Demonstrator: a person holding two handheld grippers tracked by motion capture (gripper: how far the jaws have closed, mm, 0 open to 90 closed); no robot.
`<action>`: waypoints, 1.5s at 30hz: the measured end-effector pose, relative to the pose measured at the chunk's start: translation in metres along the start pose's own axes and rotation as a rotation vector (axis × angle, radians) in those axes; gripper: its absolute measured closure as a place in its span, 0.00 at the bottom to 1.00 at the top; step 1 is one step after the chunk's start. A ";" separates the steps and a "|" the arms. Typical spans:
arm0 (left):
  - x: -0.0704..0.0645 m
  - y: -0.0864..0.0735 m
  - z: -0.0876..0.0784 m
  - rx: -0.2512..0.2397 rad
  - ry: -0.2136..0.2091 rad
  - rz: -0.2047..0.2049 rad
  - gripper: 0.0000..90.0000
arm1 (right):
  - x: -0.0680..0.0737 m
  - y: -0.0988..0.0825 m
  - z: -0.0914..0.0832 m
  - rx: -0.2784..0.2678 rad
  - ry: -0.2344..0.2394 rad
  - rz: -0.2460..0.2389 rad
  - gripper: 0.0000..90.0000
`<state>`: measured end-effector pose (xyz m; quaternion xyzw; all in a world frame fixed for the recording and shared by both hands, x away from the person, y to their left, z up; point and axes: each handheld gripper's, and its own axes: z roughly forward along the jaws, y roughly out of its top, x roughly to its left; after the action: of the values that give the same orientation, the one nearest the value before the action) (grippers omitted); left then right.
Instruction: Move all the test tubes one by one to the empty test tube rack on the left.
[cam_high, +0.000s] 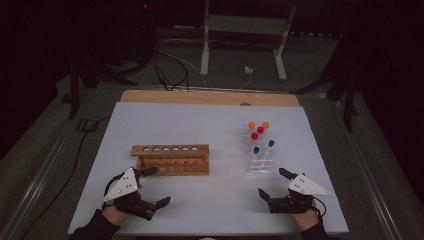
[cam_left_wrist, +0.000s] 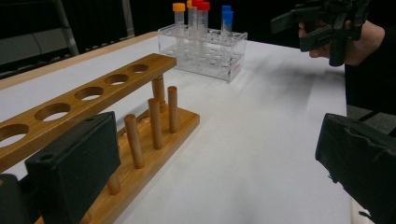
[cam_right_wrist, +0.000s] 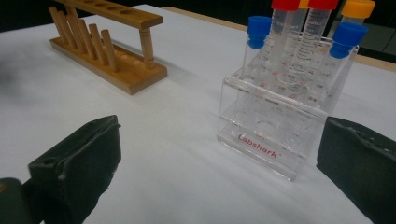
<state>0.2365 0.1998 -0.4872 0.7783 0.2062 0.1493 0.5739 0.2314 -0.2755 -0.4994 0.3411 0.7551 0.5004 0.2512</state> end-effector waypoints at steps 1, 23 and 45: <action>0.000 0.000 0.000 0.001 -0.005 -0.004 0.01 | 0.000 -0.001 0.000 0.007 -0.011 -0.007 0.00; 0.000 0.000 -0.002 -0.009 -0.011 -0.024 0.01 | 0.002 0.010 0.000 0.112 -0.024 0.032 0.00; 0.000 0.000 -0.003 -0.019 -0.016 -0.037 0.01 | 0.004 0.048 -0.011 0.013 -0.049 0.055 0.00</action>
<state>0.2353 0.2021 -0.4859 0.7699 0.2147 0.1345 0.5858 0.2332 -0.2664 -0.4507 0.3755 0.7423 0.4937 0.2536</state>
